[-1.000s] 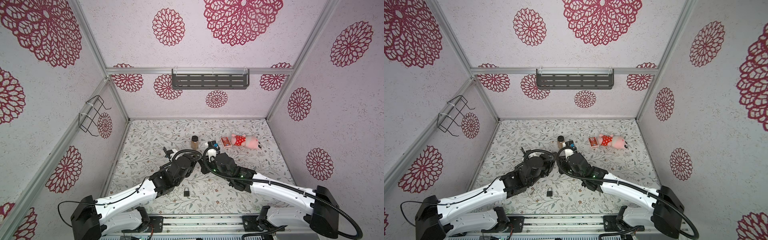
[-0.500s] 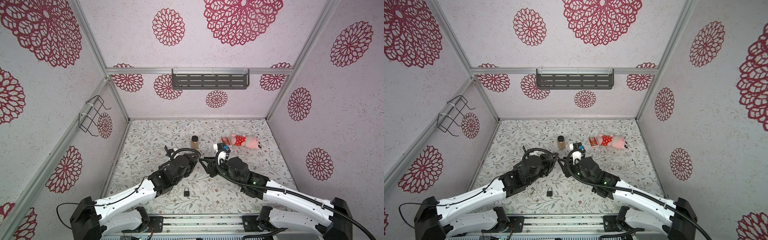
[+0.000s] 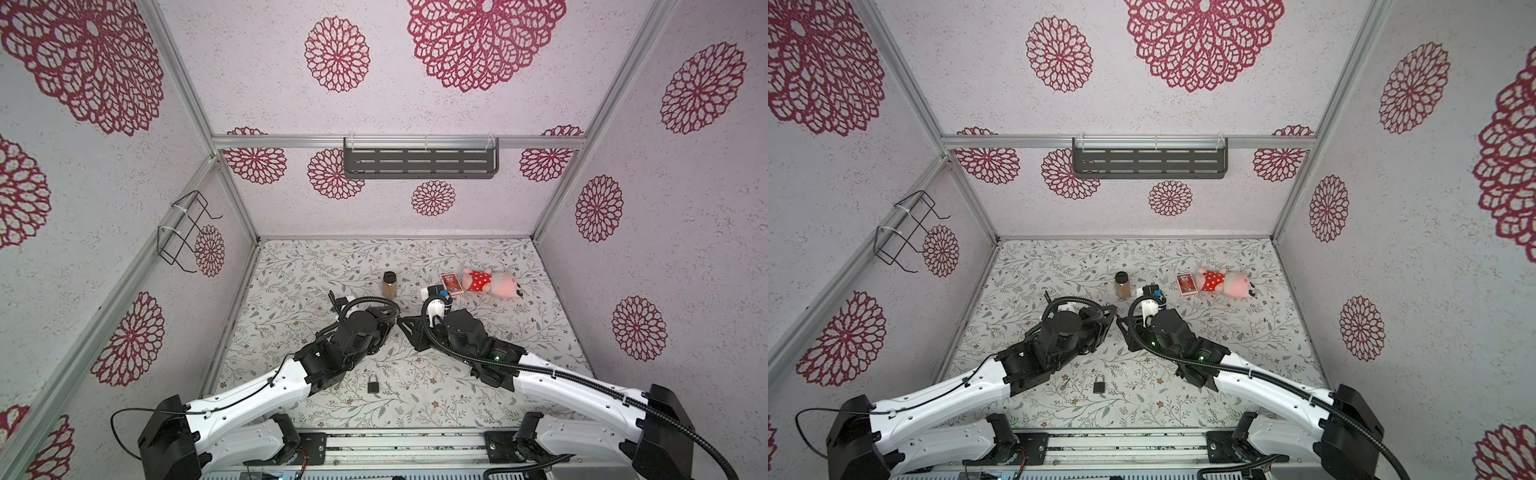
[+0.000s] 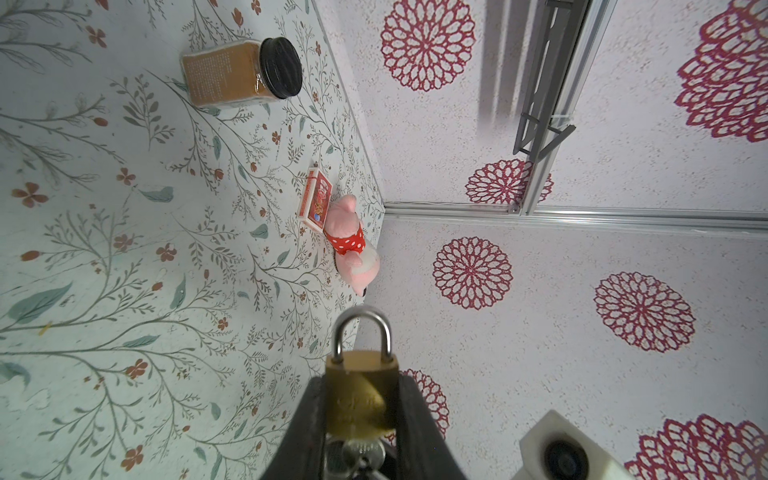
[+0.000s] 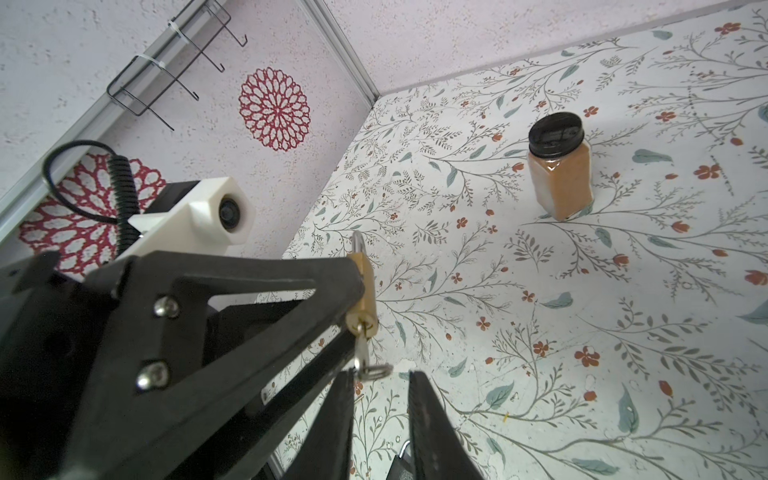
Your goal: Unlock with the key
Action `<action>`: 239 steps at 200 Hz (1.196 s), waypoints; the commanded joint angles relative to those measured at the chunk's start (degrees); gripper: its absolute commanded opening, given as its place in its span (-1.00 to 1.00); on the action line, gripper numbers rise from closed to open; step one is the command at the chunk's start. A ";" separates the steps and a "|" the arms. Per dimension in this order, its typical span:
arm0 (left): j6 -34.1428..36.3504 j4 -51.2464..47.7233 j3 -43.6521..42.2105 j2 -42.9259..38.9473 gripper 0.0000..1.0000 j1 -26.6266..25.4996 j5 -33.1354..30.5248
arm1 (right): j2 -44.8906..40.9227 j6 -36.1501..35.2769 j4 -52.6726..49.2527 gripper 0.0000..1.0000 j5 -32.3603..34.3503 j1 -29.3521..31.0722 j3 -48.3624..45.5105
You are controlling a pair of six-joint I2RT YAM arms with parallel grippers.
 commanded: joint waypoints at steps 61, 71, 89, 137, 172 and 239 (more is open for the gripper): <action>0.80 1.26 -0.37 -0.96 -1.00 0.52 -0.24 | 2.04 -0.91 0.54 -0.65 0.32 -0.37 4.42; 0.82 1.16 -0.29 -0.96 -1.00 0.48 -0.40 | 1.94 -0.88 0.35 -0.66 0.56 -0.37 4.26; 0.88 0.90 -0.28 -0.88 -1.00 0.52 -0.50 | 1.73 -0.70 0.36 -0.66 0.59 -0.35 3.82; 0.58 1.23 -0.63 -1.22 -1.00 0.52 -0.64 | 1.65 -0.76 0.01 -0.85 1.46 -0.35 3.37; 0.59 1.62 -0.38 -1.67 -1.00 0.27 0.82 | 2.41 -1.09 0.40 -0.92 0.99 -0.29 3.78; 0.61 5.73 2.39 0.42 -1.00 -4.52 3.52 | 5.70 -0.58 1.73 -0.98 -0.27 -0.37 7.42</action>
